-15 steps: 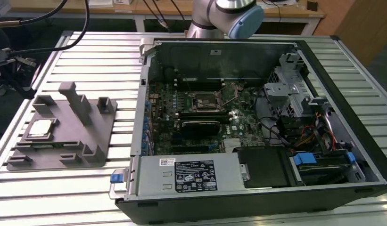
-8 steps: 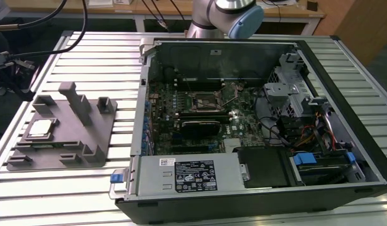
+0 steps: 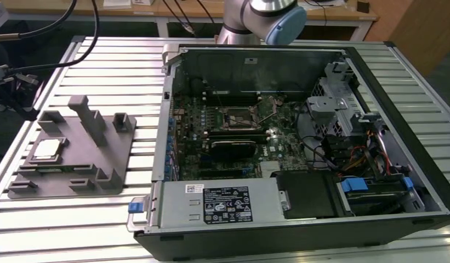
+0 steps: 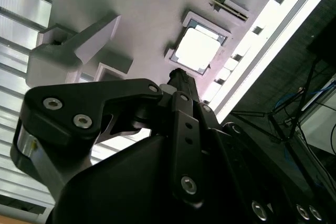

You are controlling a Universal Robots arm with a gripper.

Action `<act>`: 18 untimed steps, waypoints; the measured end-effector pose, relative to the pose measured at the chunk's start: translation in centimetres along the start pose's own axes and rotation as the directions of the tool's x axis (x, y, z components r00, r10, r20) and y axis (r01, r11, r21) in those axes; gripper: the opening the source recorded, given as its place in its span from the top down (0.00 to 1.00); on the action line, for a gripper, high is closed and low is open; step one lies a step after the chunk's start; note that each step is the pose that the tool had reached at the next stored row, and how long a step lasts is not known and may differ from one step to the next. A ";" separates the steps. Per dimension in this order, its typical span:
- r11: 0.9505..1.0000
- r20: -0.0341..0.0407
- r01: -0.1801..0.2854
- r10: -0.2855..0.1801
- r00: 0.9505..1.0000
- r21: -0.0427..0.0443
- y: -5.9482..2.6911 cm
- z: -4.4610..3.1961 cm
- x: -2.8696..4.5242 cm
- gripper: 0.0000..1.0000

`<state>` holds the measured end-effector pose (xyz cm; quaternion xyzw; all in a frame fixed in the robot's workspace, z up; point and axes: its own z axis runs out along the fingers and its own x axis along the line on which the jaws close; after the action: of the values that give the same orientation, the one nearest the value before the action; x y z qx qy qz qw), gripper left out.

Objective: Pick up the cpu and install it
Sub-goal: 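Pick up the cpu and move it towards the insertion slot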

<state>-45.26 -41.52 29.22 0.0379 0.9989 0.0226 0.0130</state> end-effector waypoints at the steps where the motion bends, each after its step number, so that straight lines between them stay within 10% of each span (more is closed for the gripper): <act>1: 1.000 0.000 0.000 0.000 1.000 0.000 -0.02 0.09 0.07 0.89; 18: 1.000 0.000 0.000 0.000 1.000 0.000 -0.36 2.07 0.92 0.89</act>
<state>-46.14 -41.72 27.11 0.0379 0.9989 0.0226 0.0130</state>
